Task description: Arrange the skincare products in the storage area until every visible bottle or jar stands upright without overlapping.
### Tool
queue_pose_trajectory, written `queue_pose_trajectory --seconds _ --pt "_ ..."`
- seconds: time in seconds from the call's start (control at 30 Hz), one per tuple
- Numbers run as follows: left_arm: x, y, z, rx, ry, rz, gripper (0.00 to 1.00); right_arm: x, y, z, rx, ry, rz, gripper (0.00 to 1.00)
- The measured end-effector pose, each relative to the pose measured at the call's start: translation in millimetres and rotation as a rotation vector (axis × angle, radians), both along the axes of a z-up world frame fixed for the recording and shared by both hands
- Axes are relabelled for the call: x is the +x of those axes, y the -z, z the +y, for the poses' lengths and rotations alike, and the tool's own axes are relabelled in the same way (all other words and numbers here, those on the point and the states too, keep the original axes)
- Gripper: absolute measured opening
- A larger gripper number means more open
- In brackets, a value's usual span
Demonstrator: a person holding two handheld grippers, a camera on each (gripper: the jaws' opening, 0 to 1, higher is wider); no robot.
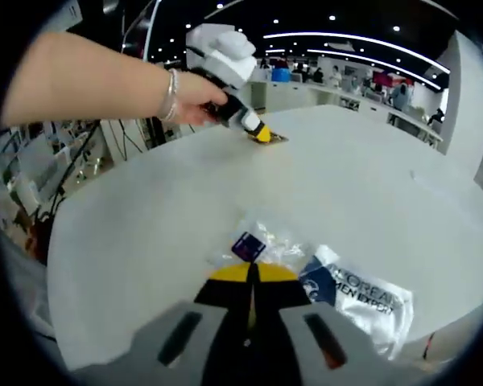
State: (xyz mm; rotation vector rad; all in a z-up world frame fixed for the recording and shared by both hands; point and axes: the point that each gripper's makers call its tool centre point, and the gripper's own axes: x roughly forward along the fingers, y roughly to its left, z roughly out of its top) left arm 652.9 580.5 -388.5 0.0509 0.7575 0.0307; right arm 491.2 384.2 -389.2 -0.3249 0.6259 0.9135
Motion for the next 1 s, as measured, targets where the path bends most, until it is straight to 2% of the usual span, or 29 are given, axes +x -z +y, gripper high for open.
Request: queue_pose_trajectory --seconds 0.03,0.07,0.23,0.33,0.4,0.43,0.47,0.5,0.53,0.6,0.67,0.73,0.77,0.83,0.9,0.93,1.0 --pt "-4.3 2.7 1.4 0.024 0.003 0.021 0.01 -0.9 -0.3 -0.2 -0.001 0.001 -0.001 0.02" --pt "-2.6 3.2 -2.0 0.020 0.013 0.000 0.01 -1.3 -0.4 -0.1 -0.003 0.002 -0.001 0.02" --pt "-4.4 6.8 -2.3 0.022 0.026 0.022 0.01 -5.2 -1.0 -0.6 -0.009 0.003 0.000 0.02" --pt "-5.8 8.4 -3.4 0.053 0.056 0.032 0.00 -5.7 -1.2 0.4 -0.015 0.004 0.000 0.02" --pt "-7.9 8.0 -3.6 0.062 0.065 0.037 0.00 -8.0 -5.4 -0.5 -0.034 -0.008 0.007 0.06" --pt "-9.2 7.1 -4.3 0.056 0.064 0.038 0.00 -5.8 -16.1 0.6 -0.015 -0.006 -0.013 0.08" --pt "-9.9 7.7 -4.0 0.050 0.061 0.040 0.00 2.7 -34.9 7.6 0.063 0.008 -0.070 0.10" --pt "-10.7 7.3 -3.4 0.042 0.060 0.035 0.00 11.9 -61.5 16.7 0.173 0.016 -0.133 0.11" --pt "-10.9 7.5 -3.0 0.019 0.053 0.024 0.00 23.8 -93.5 27.9 0.298 0.039 -0.158 0.13" --pt "-11.5 6.8 -2.8 -0.009 0.046 0.005 0.00 46.6 -130.0 49.0 0.416 0.021 -0.148 0.17" --pt "-12.0 6.7 -2.1 -0.024 0.051 -0.014 0.00 70.7 -144.4 71.3 0.442 -0.001 -0.129 0.19" --pt "-12.2 5.9 -3.3 -0.021 0.057 -0.021 0.00 102.4 -143.3 94.3 0.429 0.008 -0.128 0.19" --pt "-12.2 5.1 -3.6 -0.022 0.060 -0.024 0.00 111.3 -136.2 105.9 0.403 -0.013 -0.101 0.19" --pt "-10.9 5.0 -2.1 -0.033 0.061 -0.025 0.00 134.5 -102.6 131.5 0.341 -0.037 -0.010 0.23" --pt "-10.4 4.9 -1.7 -0.042 0.072 -0.036 0.00 156.8 -66.0 136.7 0.282 0.039 0.101 0.24" --pt "-10.3 5.1 -1.4 -0.045 0.077 -0.044 0.00 167.9 -50.7 135.6 0.267 0.083 0.125 0.24" --pt "-10.9 4.2 -1.4 -0.054 0.087 -0.069 0.00 181.2 -27.3 136.6 0.247 0.080 0.138 0.24"
